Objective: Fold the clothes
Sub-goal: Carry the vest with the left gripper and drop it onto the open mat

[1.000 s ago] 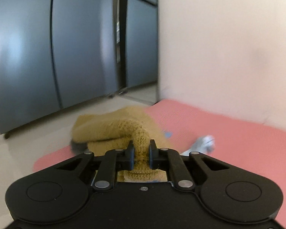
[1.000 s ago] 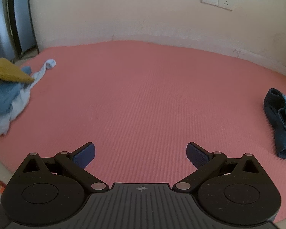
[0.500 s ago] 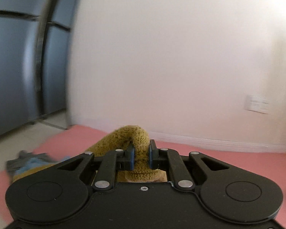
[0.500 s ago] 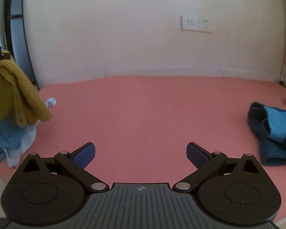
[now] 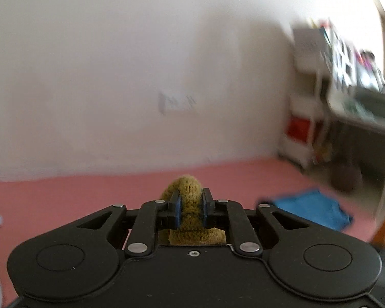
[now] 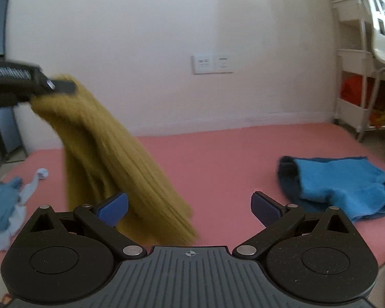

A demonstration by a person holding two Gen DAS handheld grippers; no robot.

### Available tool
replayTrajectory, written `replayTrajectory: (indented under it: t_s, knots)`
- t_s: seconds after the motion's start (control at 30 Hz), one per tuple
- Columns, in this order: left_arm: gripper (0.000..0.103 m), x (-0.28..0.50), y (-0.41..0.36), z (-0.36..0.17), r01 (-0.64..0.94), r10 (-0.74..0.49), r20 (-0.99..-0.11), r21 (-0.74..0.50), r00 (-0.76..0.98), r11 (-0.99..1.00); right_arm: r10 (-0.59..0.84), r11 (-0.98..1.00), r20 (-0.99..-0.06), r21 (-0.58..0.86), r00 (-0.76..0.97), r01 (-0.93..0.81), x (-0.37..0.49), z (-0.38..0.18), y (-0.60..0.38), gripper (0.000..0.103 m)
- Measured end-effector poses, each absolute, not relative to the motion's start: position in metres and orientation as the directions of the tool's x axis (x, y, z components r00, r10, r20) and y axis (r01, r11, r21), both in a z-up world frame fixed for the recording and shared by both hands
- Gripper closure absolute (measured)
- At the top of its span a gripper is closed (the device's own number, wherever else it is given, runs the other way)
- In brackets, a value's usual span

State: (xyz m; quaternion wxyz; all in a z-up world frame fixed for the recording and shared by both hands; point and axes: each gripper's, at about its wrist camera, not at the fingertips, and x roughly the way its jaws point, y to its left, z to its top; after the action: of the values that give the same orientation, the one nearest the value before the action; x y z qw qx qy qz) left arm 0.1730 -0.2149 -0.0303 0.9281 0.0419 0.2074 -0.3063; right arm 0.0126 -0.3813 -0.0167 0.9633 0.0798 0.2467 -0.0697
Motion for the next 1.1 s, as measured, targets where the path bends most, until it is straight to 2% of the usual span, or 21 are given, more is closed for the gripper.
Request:
replayTrajectory:
  t_s: [0.07, 0.2, 0.27, 0.33, 0.53, 0.67, 0.73, 0.8, 0.9, 0.97, 1.03, 1.1]
  knots:
    - [0.088, 0.187, -0.235, -0.059, 0.603, -0.546, -0.495, -0.055, 0.676, 0.796, -0.124, 0.975, -0.502, 0.098, 0.856, 0.199, 0.011, -0.021, -0.391, 0.000]
    - [0.080, 0.181, -0.201, -0.078, 0.606, -0.547, -0.538, -0.081, 0.642, 0.791, -0.159, 0.974, -0.545, 0.051, 0.824, 0.222, 0.014, -0.034, -0.401, 0.000]
    - [0.071, 0.177, -0.182, -0.086, 0.607, -0.548, -0.555, -0.095, 0.626, 0.789, -0.161, 0.975, -0.564, 0.038, 0.810, 0.221, 0.018, -0.039, -0.406, 0.000]
    - [0.056, 0.176, -0.163, -0.092, 0.589, -0.528, -0.566, -0.091, 0.633, 0.803, -0.157, 0.977, -0.582, 0.028, 0.798, 0.213, 0.022, -0.045, -0.410, 0.000]
    - [0.051, 0.173, -0.090, -0.088, 0.428, -0.294, -0.571, 0.111, 0.766, 0.897, -0.059, 0.998, -0.593, -0.023, 0.803, 0.056, 0.029, -0.054, -0.381, 0.000]
    - [0.050, 0.160, -0.026, -0.061, 0.297, -0.112, -0.548, 0.261, 0.829, 0.919, -0.006, 0.997, -0.618, -0.068, 0.786, -0.046, 0.043, -0.062, -0.349, 0.000]
    - [0.045, 0.149, 0.004, -0.042, 0.238, -0.044, -0.519, 0.313, 0.853, 0.920, 0.021, 0.994, -0.628, -0.072, 0.778, -0.085, 0.052, -0.065, -0.337, 0.006]
    - [0.037, 0.140, 0.011, -0.037, 0.241, -0.042, -0.519, 0.322, 0.854, 0.916, 0.041, 0.990, -0.636, -0.078, 0.771, -0.117, 0.060, -0.068, -0.325, 0.006]
    - [0.035, 0.128, 0.017, -0.032, 0.257, -0.053, -0.523, 0.326, 0.850, 0.909, 0.050, 0.981, -0.650, -0.109, 0.758, -0.158, 0.067, -0.074, -0.308, 0.006]
    - [0.034, 0.123, -0.004, -0.045, 0.322, -0.100, -0.550, 0.324, 0.829, 0.890, 0.038, 0.975, -0.656, -0.141, 0.754, -0.171, 0.072, -0.077, -0.299, 0.013]
    - [0.033, 0.123, -0.039, -0.071, 0.407, -0.164, -0.577, 0.322, 0.800, 0.855, 0.023, 0.976, -0.659, -0.148, 0.752, -0.159, 0.077, -0.078, -0.295, 0.039]
    - [0.033, 0.129, -0.072, -0.101, 0.466, -0.212, -0.619, 0.281, 0.756, 0.839, 0.027, 0.981, -0.663, -0.125, 0.749, -0.146, 0.080, -0.078, -0.295, 0.044]
